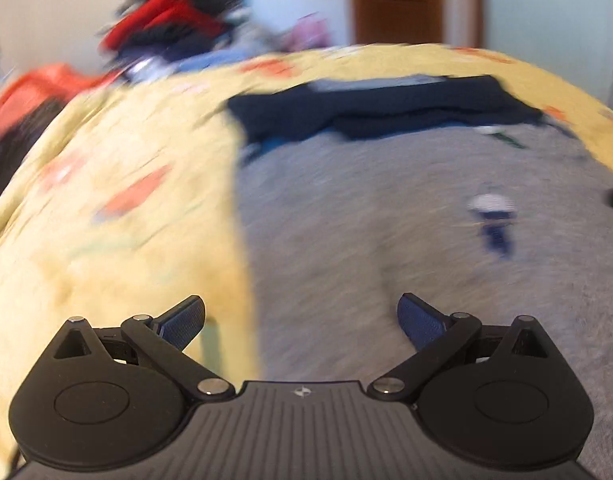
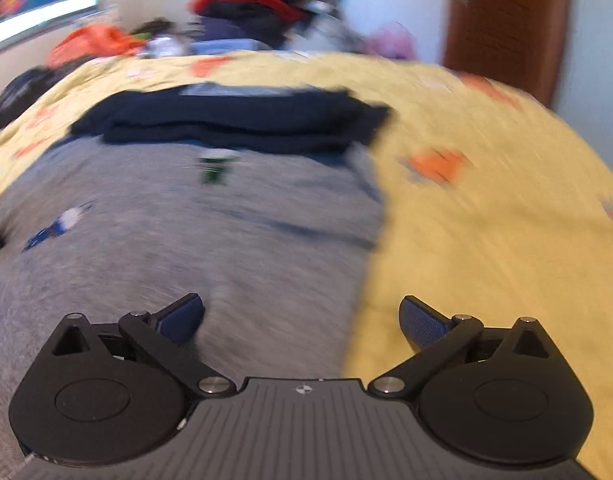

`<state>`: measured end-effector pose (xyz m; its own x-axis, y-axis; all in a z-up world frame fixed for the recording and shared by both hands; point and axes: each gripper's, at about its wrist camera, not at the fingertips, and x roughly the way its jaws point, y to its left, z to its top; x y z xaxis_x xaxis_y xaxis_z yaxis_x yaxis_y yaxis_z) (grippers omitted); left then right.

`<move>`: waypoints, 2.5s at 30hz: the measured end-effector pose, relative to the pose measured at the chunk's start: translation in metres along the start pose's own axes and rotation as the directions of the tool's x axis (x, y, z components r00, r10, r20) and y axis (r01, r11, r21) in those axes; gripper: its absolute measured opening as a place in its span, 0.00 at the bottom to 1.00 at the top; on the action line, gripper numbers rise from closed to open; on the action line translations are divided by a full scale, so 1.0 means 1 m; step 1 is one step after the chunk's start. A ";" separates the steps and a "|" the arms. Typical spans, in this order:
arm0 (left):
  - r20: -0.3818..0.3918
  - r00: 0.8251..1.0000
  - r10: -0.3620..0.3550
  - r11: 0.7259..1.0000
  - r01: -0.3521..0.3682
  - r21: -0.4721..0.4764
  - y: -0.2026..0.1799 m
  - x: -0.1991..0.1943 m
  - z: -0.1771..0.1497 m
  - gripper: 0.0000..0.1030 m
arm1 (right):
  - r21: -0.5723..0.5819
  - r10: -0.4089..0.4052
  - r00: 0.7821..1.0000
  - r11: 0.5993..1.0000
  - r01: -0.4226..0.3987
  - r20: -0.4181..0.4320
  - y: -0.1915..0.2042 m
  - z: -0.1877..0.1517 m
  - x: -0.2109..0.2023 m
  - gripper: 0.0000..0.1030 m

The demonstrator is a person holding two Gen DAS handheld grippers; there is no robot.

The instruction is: Fold small clothes

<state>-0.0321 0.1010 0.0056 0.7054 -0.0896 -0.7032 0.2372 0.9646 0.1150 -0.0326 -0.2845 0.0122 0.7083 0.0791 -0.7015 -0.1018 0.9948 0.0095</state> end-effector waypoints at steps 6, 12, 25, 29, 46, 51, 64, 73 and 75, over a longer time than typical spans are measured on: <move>0.111 0.986 -0.121 0.982 0.135 -0.133 -0.019 -0.030 0.022 1.00 | -0.120 0.140 0.989 0.984 -0.134 0.039 0.051 0.001 -0.024 0.97; -0.065 0.971 -0.230 0.972 0.226 -0.061 -0.061 -0.005 0.007 1.00 | -0.223 0.109 0.994 0.969 -0.110 -0.017 0.073 -0.026 -0.018 0.99; -0.172 0.977 -0.128 0.988 0.110 -0.111 -0.015 -0.081 -0.070 1.00 | -0.052 0.069 0.995 0.996 -0.073 -0.077 0.005 -0.061 -0.084 0.99; -0.142 0.978 -0.153 0.962 0.114 -0.248 0.003 -0.096 -0.086 1.00 | 0.048 0.134 0.983 0.991 -0.129 -0.128 -0.013 -0.074 -0.091 0.93; -0.026 0.893 -0.449 0.713 0.340 -0.613 0.043 -0.086 -0.085 0.69 | 0.714 0.709 0.704 0.514 -0.475 -0.043 -0.084 -0.100 -0.082 0.86; -0.065 0.910 -0.410 0.755 0.298 -0.584 0.045 -0.089 -0.087 0.33 | 0.649 0.666 0.733 0.620 -0.442 -0.138 -0.063 -0.099 -0.079 0.24; -0.182 0.907 -0.380 0.834 0.250 -0.493 0.054 -0.097 -0.091 0.04 | 0.424 0.519 0.816 0.818 -0.388 -0.255 -0.085 -0.073 -0.109 0.08; -0.219 0.909 -0.355 0.870 0.235 -0.434 0.069 -0.109 -0.080 0.07 | 0.479 0.488 0.850 0.805 -0.350 -0.200 -0.083 -0.087 -0.107 0.33; -0.199 0.942 -0.271 0.902 0.176 -0.394 0.077 -0.118 -0.062 0.07 | 0.438 0.397 0.908 0.845 -0.306 -0.132 -0.086 -0.070 -0.118 0.71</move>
<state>-0.1388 0.2013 0.0538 0.4666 -0.2965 -0.8333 0.0754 0.9520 -0.2966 -0.1560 -0.3837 0.0446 0.5104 0.4584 -0.7276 0.0033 0.8450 0.5347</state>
